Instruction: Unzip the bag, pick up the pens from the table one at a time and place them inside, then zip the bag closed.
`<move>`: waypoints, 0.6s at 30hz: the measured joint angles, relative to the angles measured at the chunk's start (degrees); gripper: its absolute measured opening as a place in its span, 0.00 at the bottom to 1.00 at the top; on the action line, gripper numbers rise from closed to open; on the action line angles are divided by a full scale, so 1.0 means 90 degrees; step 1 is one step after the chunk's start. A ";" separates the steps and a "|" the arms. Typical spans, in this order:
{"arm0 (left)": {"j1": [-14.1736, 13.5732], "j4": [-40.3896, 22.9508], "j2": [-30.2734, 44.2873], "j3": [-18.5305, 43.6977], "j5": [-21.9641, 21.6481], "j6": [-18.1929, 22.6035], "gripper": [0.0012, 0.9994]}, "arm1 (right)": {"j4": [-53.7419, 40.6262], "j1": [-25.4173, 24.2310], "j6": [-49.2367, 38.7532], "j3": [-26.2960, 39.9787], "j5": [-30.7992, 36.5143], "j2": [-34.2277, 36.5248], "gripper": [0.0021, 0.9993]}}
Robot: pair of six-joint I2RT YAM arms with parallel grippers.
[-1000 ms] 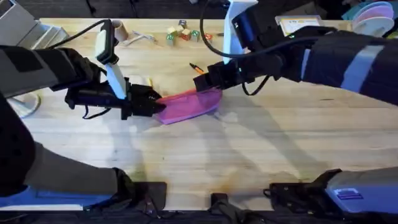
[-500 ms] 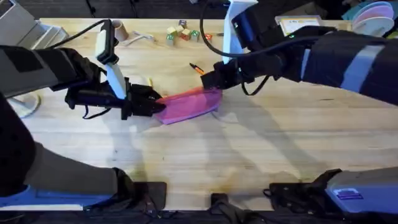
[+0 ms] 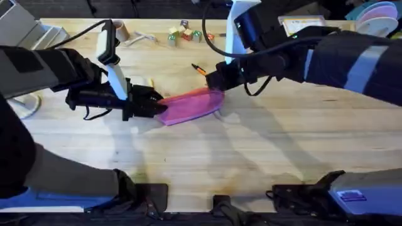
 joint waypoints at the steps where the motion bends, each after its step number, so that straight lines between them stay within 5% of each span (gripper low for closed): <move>1: 0.0000 0.0000 0.0000 0.0000 0.0000 0.0000 0.04 | 0.0031 0.0000 0.0000 0.0000 0.0002 0.0000 0.03; 18: 0.0006 0.0001 0.0000 0.0000 -0.0007 0.0000 0.04 | 0.0181 0.0128 -0.0002 0.0000 -0.0096 -0.0260 0.03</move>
